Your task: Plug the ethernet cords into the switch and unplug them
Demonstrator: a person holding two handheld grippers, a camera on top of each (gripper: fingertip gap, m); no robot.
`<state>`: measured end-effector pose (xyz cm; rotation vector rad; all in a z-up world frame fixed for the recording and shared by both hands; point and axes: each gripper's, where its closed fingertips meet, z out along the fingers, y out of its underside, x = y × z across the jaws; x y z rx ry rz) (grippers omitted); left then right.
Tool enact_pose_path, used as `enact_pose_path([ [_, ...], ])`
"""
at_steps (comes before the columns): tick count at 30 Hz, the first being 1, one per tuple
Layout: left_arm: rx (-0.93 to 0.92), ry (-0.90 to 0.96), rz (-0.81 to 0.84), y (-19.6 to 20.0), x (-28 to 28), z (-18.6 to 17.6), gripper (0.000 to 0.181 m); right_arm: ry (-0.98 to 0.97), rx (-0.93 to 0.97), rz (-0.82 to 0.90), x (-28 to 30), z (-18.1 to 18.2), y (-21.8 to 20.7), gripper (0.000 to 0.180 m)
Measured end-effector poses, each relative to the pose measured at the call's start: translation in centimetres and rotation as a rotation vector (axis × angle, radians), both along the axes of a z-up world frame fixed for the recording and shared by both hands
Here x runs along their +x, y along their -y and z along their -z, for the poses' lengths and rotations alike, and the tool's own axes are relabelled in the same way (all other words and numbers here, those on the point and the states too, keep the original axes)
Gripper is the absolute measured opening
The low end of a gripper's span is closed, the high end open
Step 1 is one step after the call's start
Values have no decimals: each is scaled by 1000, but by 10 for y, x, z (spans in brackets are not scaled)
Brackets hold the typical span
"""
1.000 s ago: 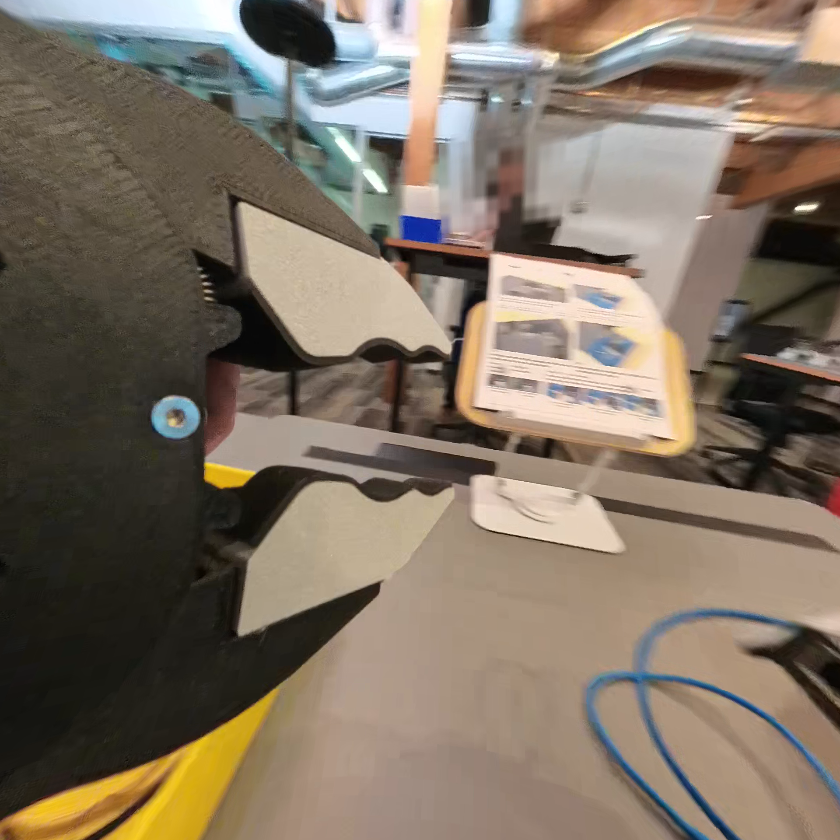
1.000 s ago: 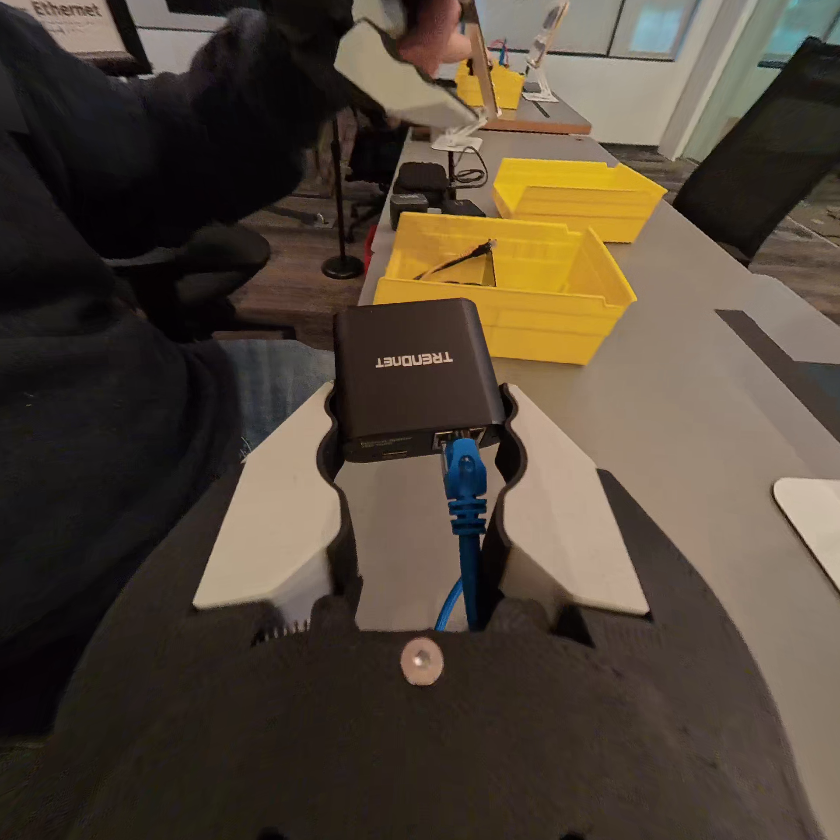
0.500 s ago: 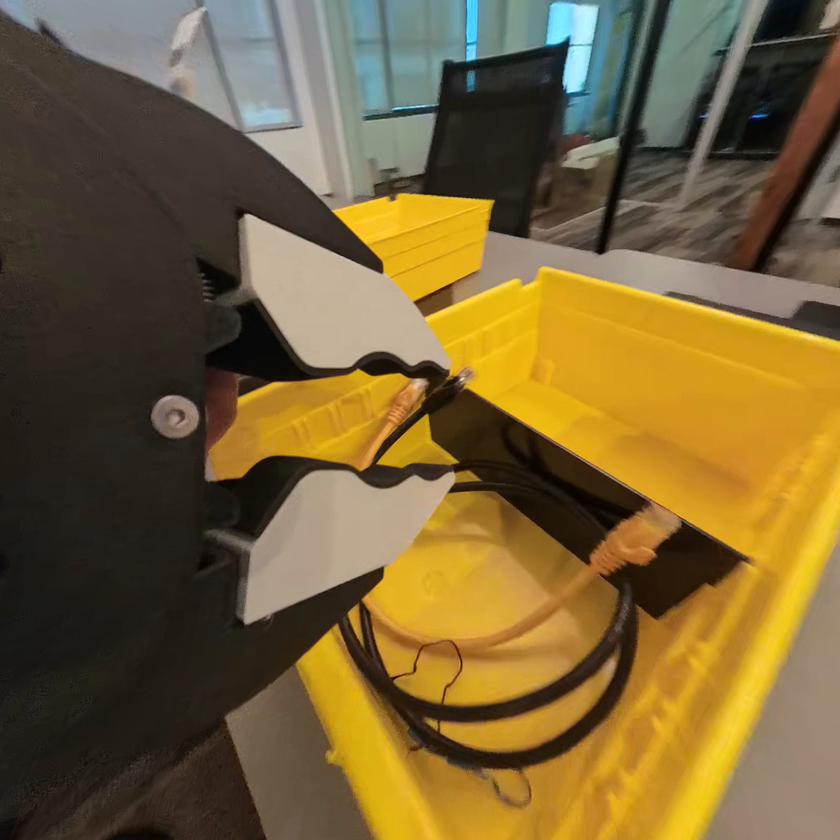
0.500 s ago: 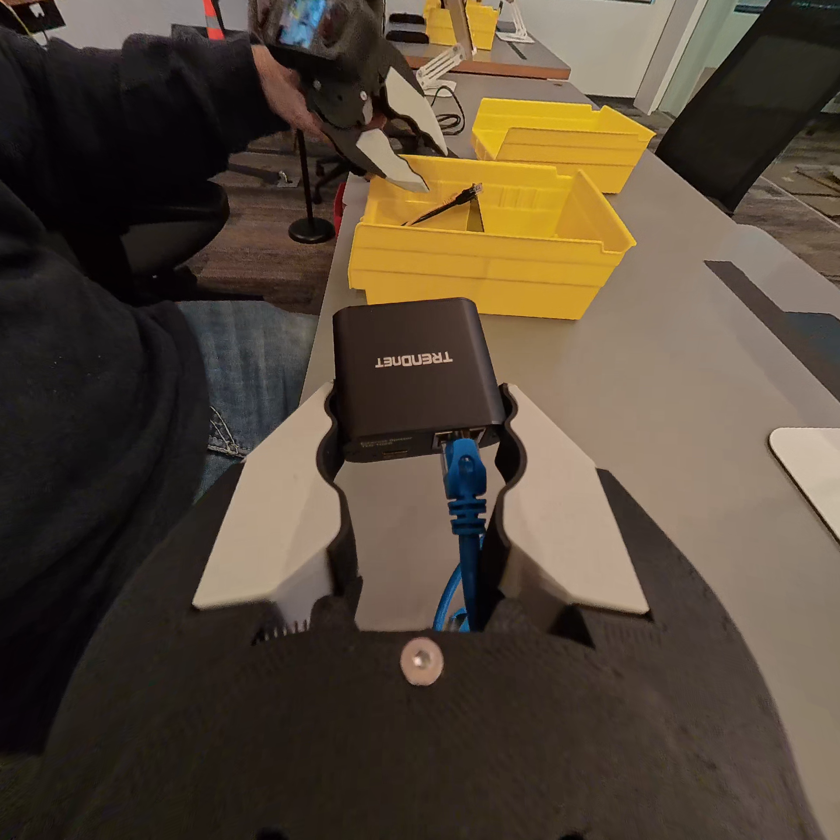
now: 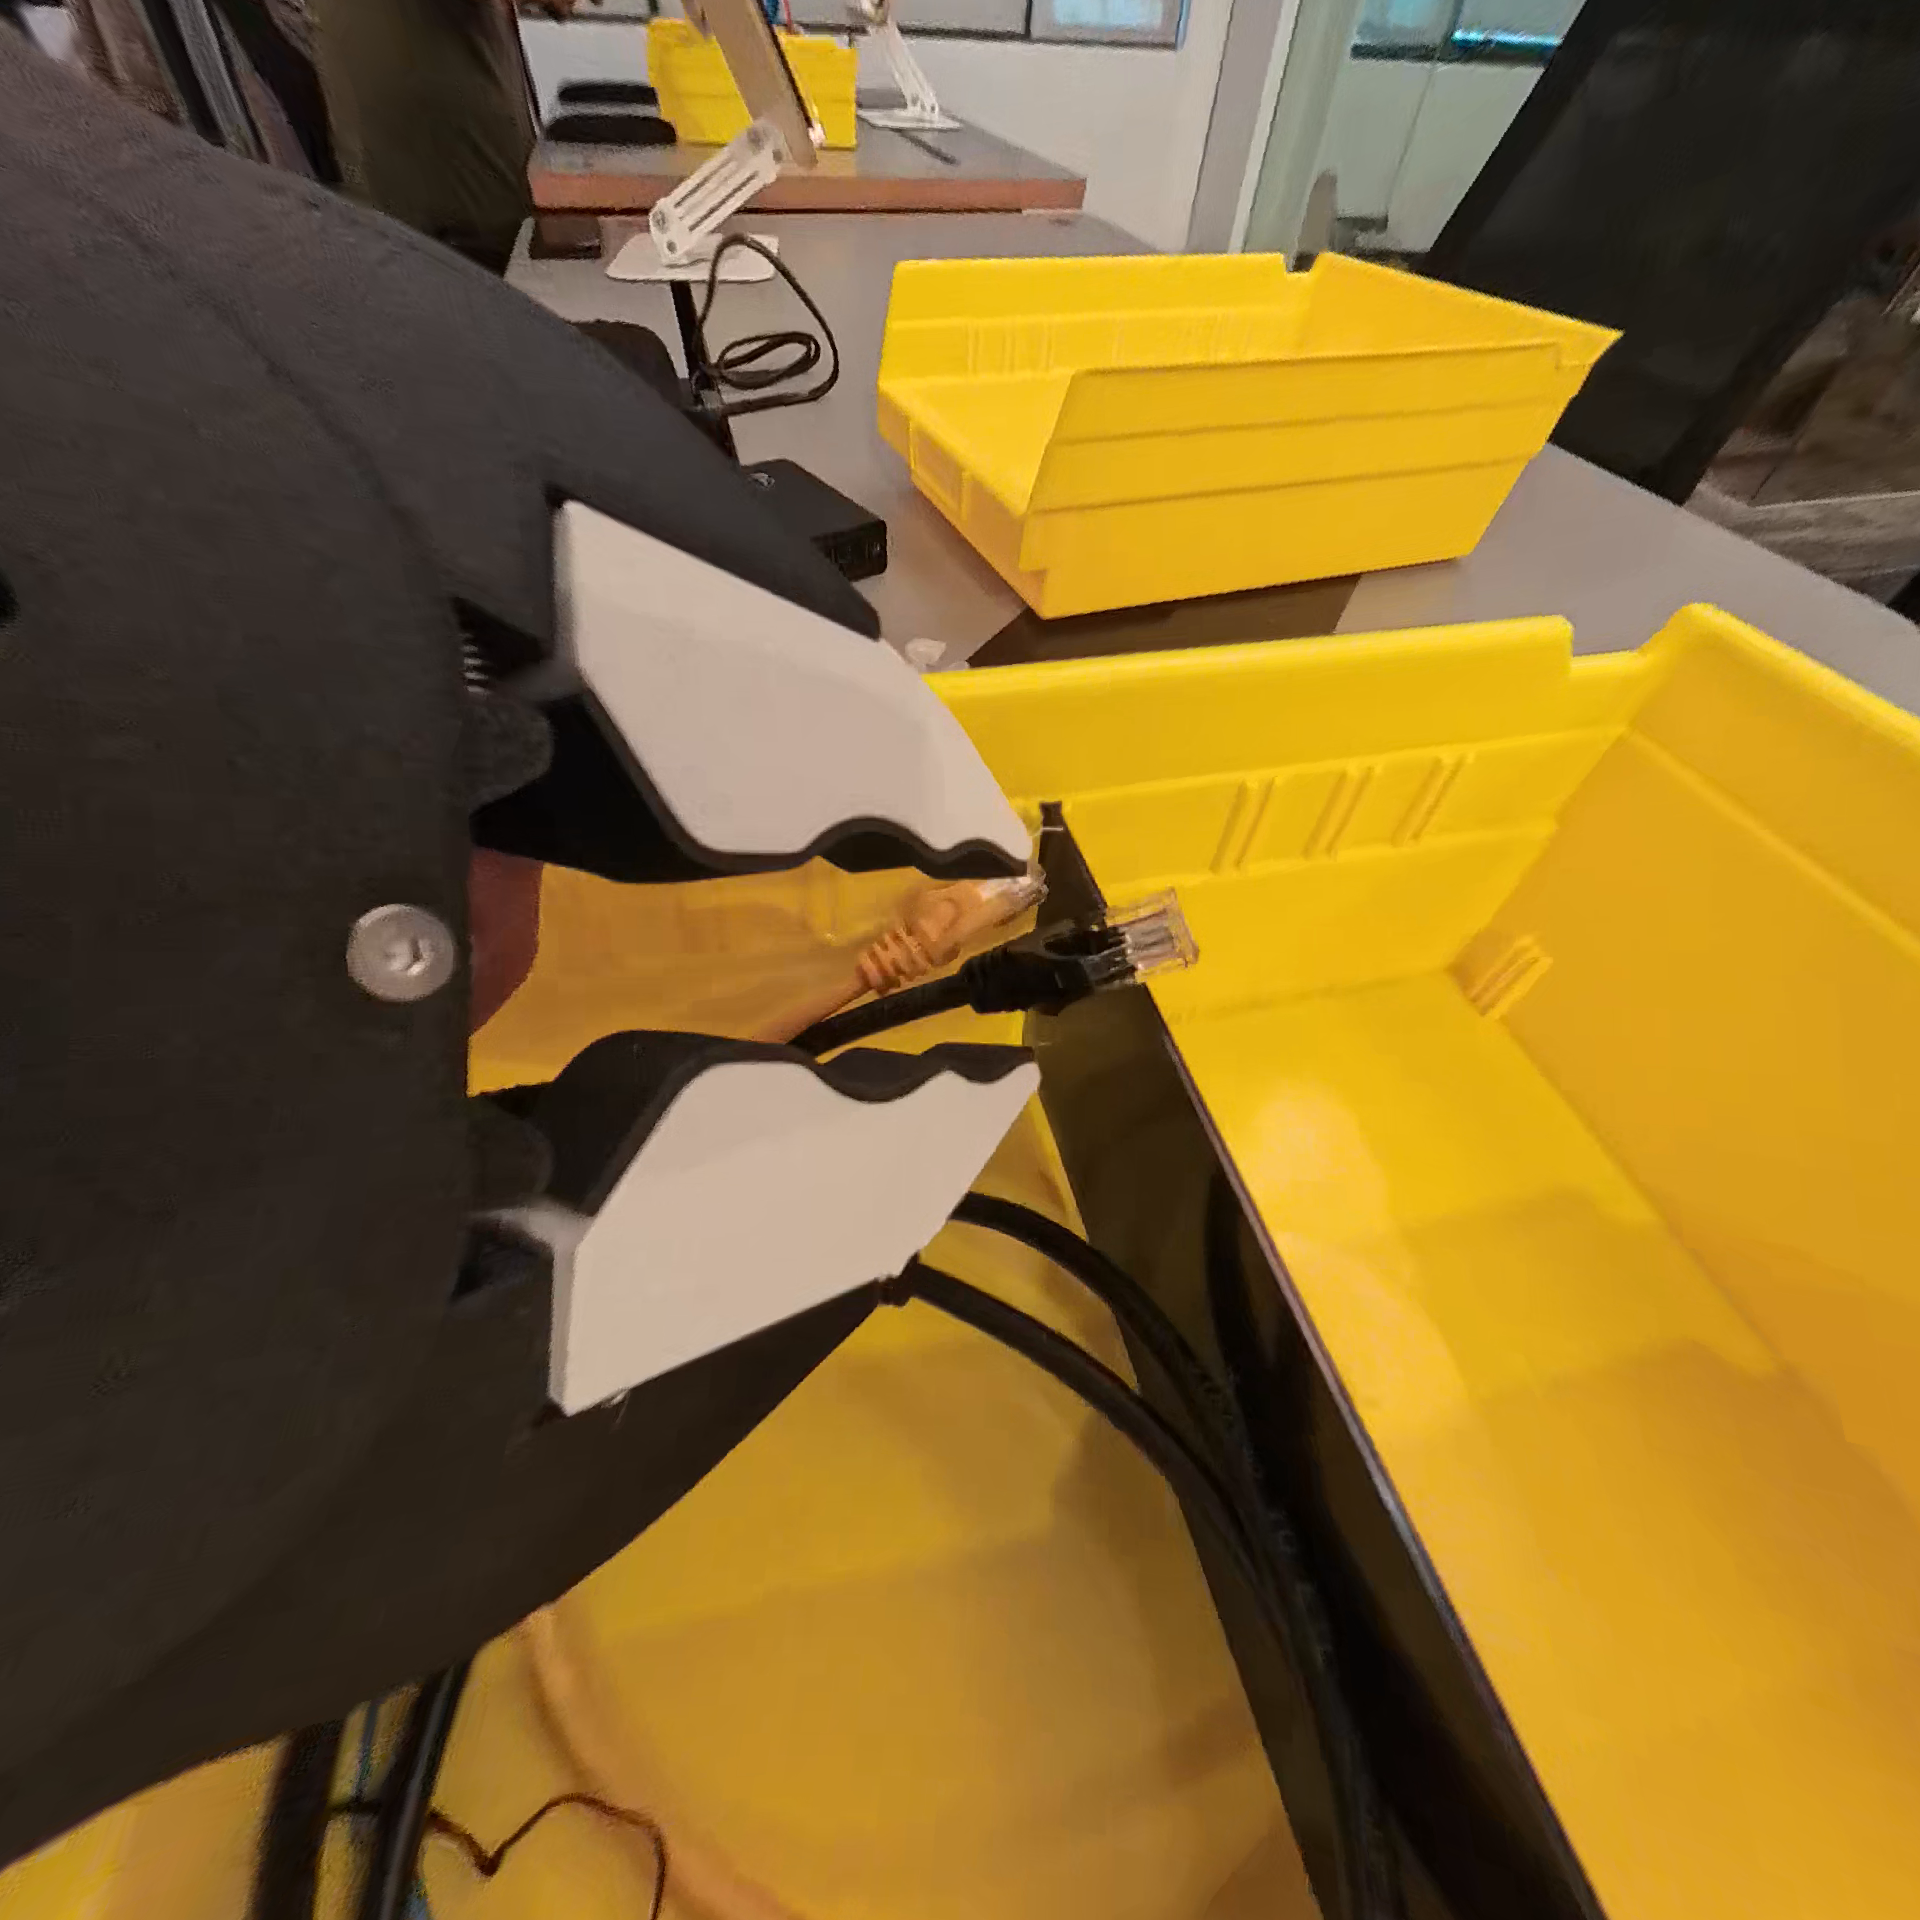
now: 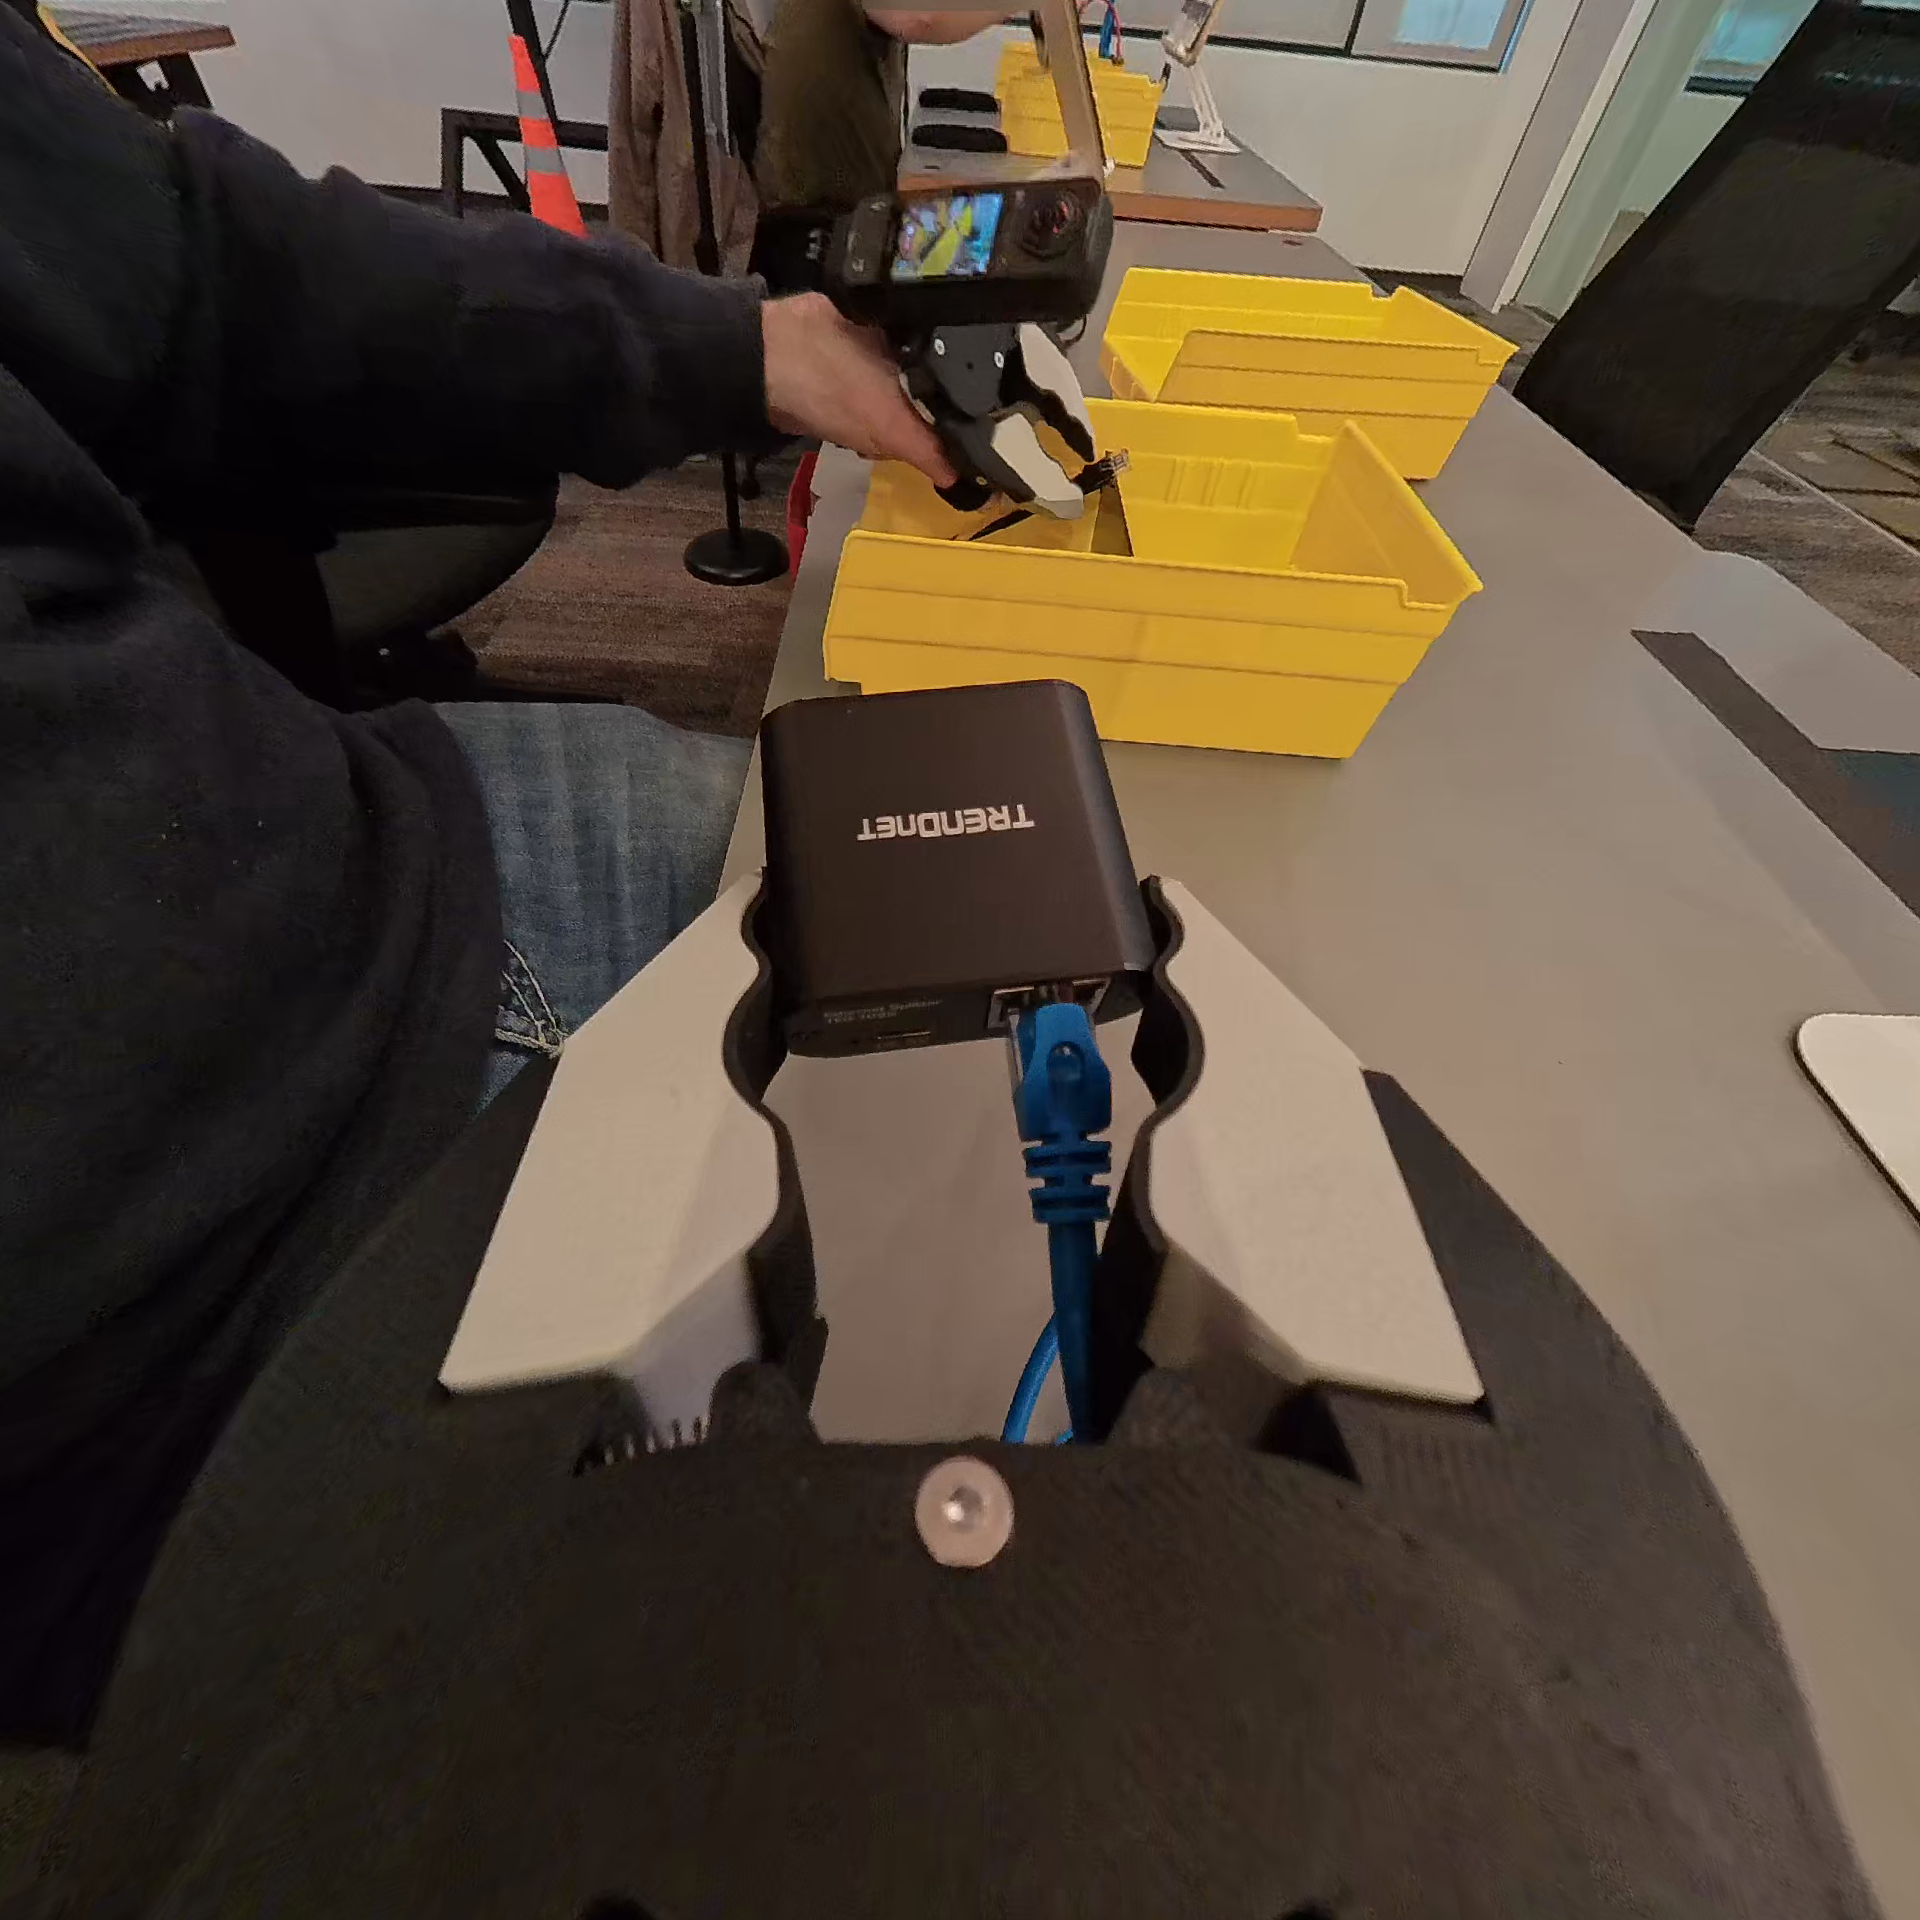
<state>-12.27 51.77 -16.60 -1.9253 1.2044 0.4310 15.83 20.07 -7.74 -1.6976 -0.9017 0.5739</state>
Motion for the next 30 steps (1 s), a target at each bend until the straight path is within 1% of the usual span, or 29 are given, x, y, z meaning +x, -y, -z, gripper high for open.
enact_pose_path([
  [1, 6, -8, -11, -4, -2, 2, 29, -1, 2, -1, 0, 0, 0, 65],
  [3, -13, 3, -7, -7, 0, 8, 15, -5, 5, -2, 0, -1, 0, 65],
  [6, -5, 28, -6, -7, 2, 2, 14, -9, 9, 3, 1, -1, 0, 65],
  [8, 14, 48, 7, -5, 3, -10, 14, -12, 12, 6, 3, -2, 1, 65],
  [13, 76, 95, 59, 1, 7, -58, 13, -11, 16, 8, 4, -3, 1, 65],
  [18, 181, 124, 125, 9, 17, -126, 13, -9, 29, 13, 5, -7, 1, 65],
  [20, 183, 147, 134, 11, 20, -143, 13, -12, 34, 14, 5, -9, 1, 65],
  [22, 194, 218, 126, 10, 20, -155, 13, -9, 39, 16, 5, -11, 2, 65],
  [26, 121, 403, 96, 9, 12, -155, 13, -10, 47, 18, 7, -14, 5, 65],
  [30, -1, 502, 78, 15, 5, -144, 13, -7, 49, 19, 9, -15, 6, 65],
])
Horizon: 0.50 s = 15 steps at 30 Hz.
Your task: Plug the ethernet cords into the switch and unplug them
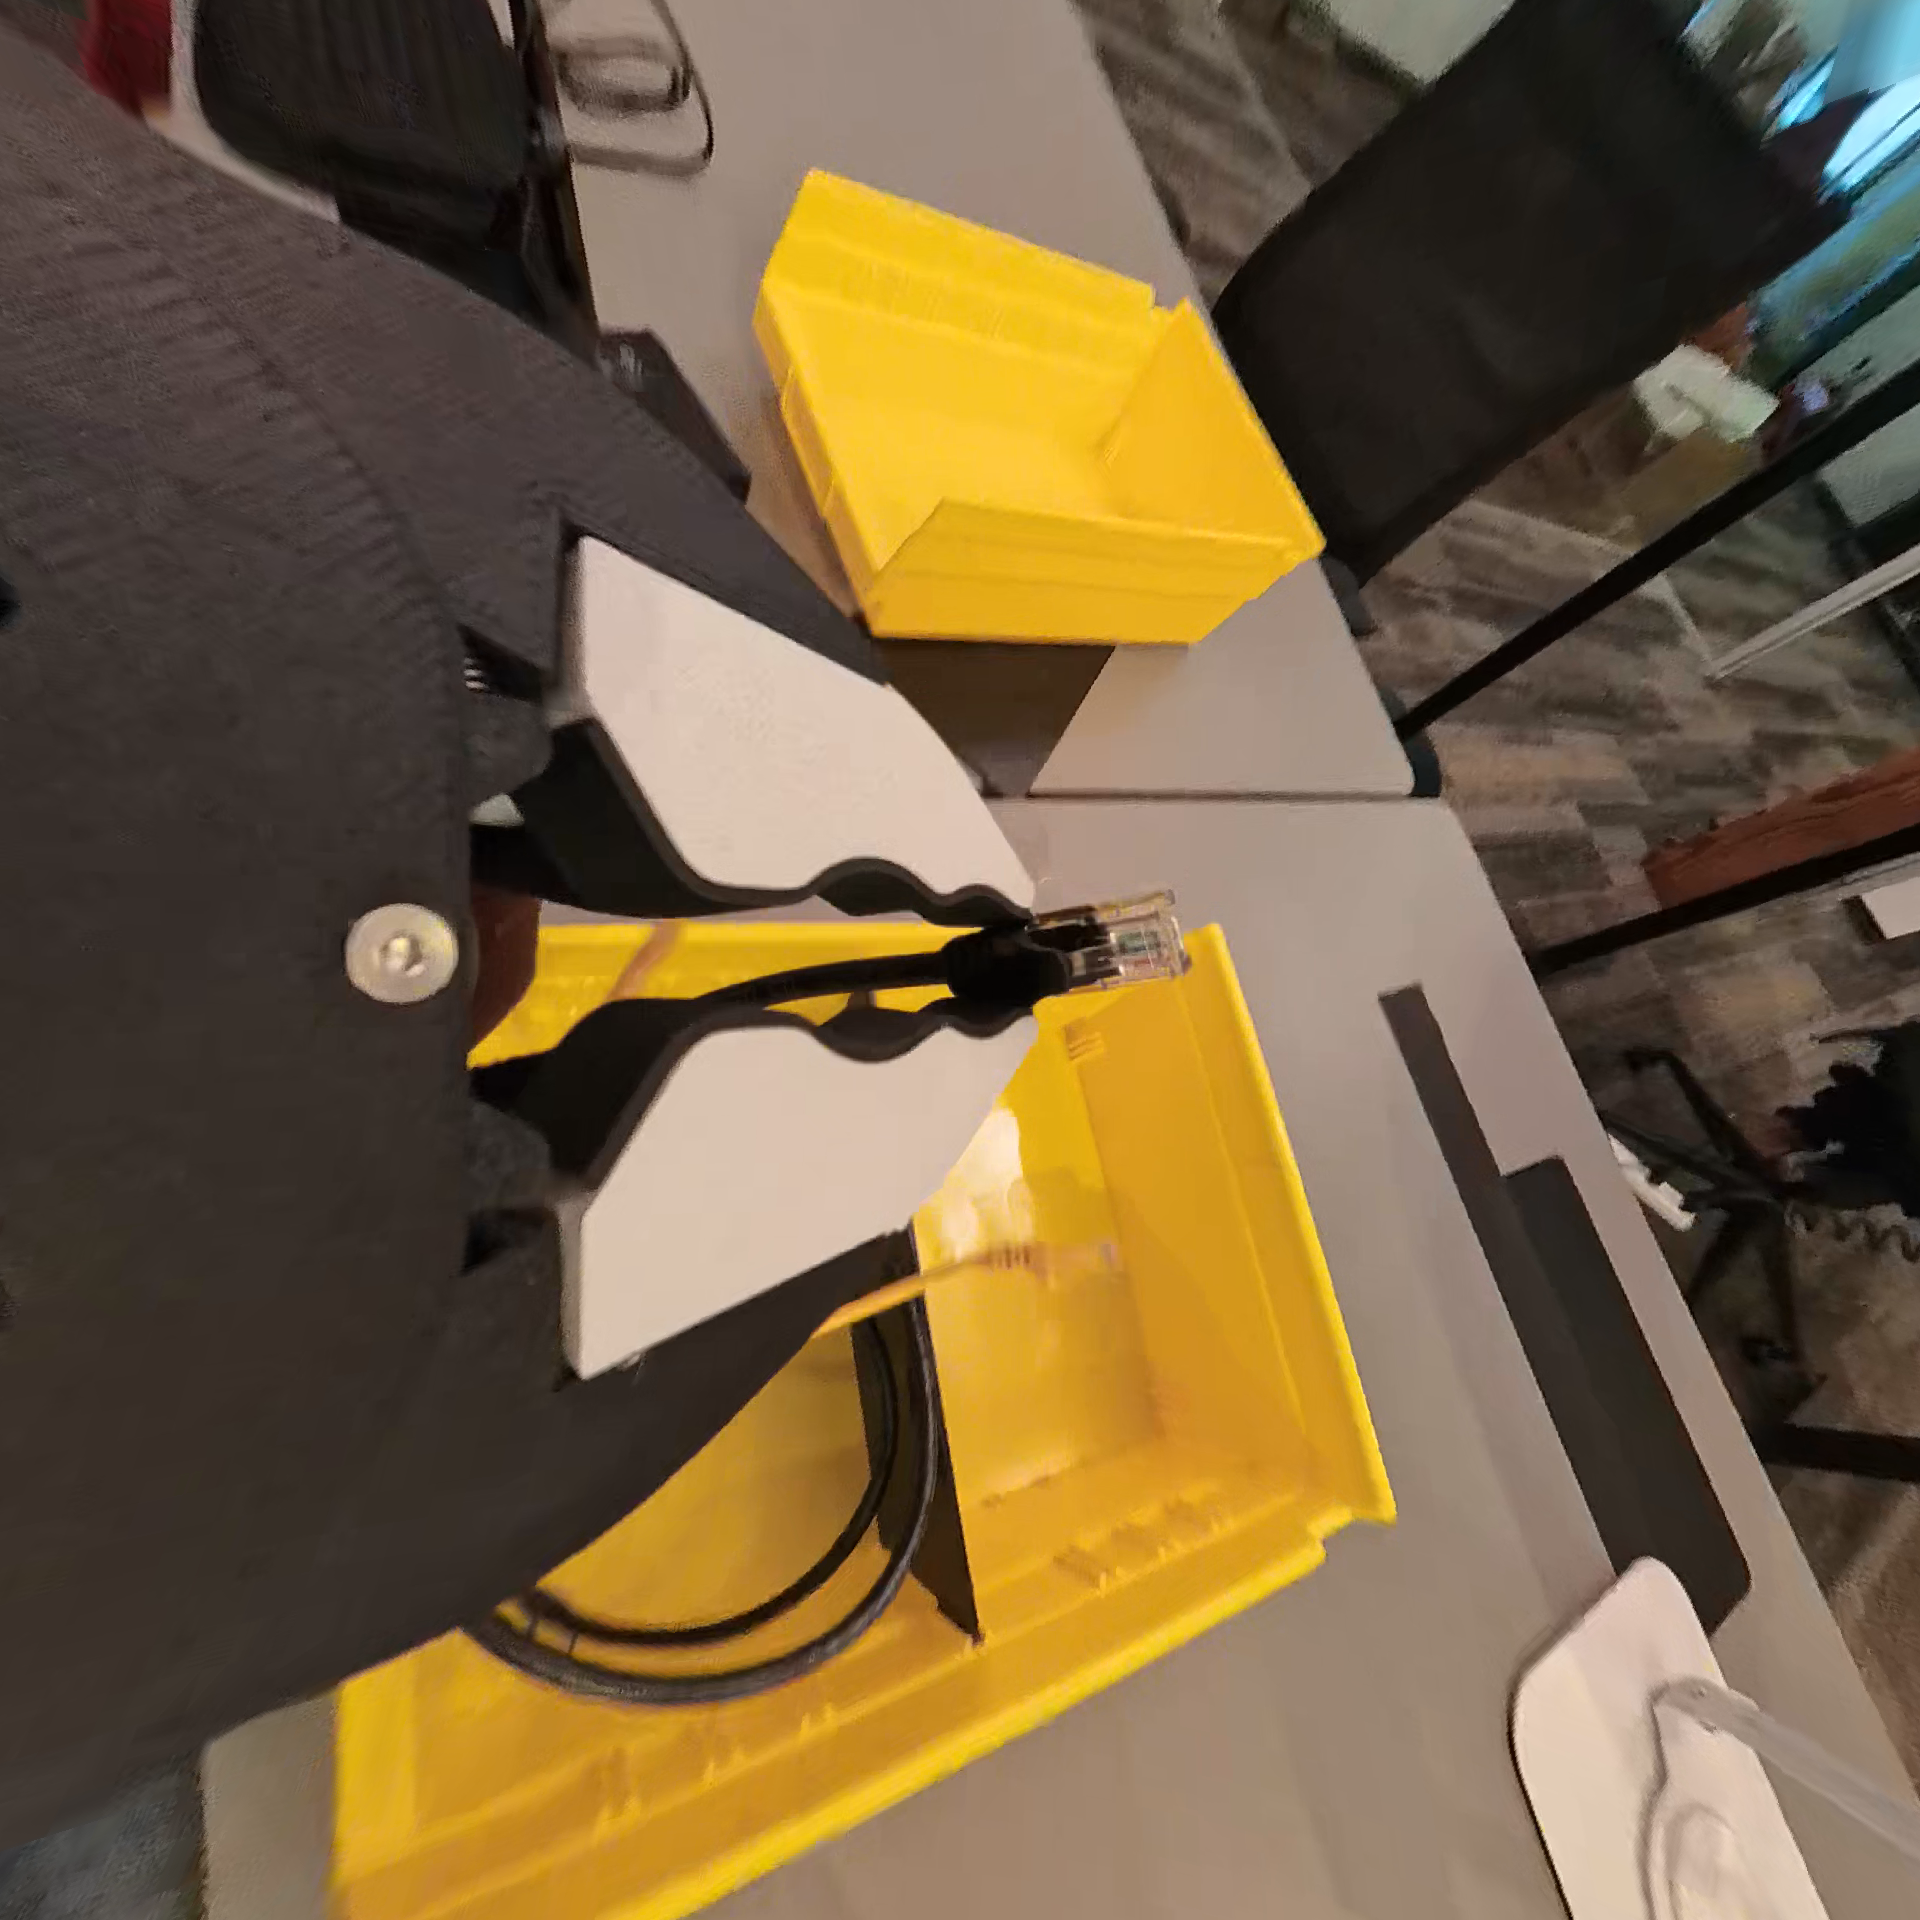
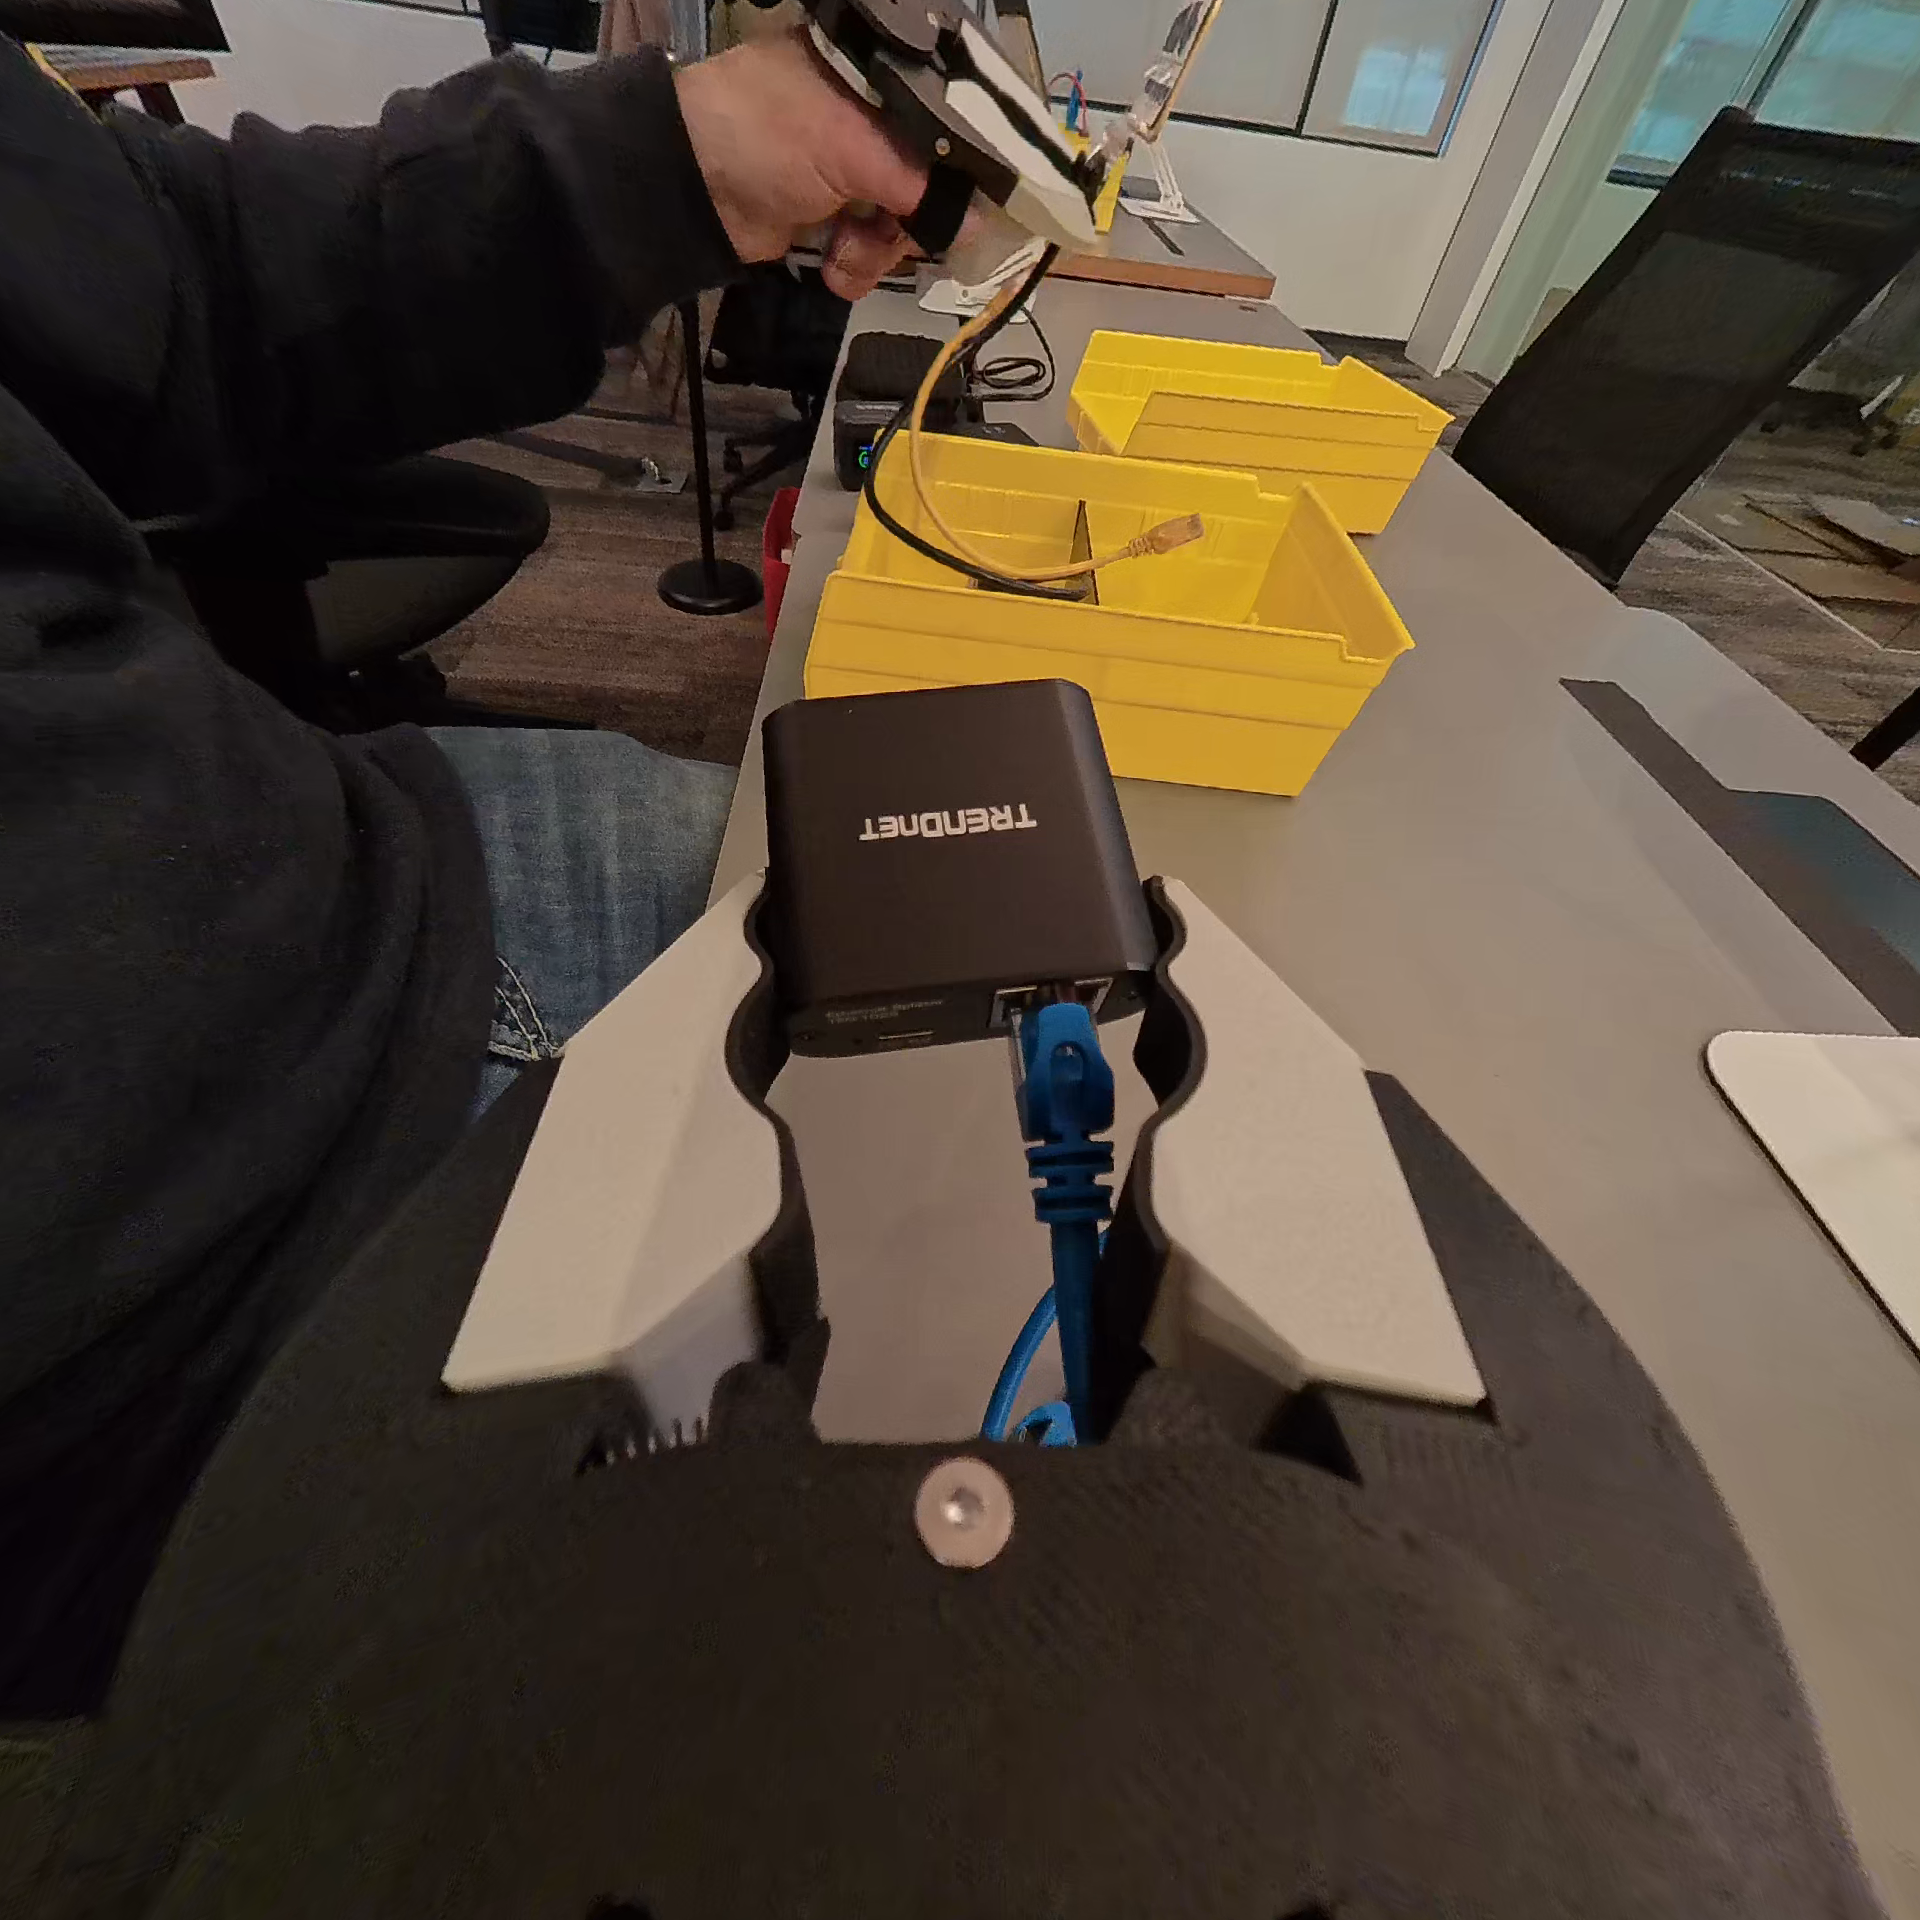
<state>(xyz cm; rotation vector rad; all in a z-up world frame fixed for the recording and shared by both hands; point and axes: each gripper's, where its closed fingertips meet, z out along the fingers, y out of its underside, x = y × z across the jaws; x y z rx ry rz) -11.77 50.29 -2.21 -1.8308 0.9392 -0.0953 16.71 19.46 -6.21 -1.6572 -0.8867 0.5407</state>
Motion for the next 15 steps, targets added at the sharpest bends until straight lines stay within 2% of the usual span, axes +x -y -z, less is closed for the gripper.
enact_pose_path([
  [2, -83, 44, 25, 5, -1, 5, 13, 0, 3, 0, 0, -1, 0, 65],
  [15, -171, -45, 164, 11, 27, 58, 13, 14, 2, -7, -5, -1, -1, 65],
])
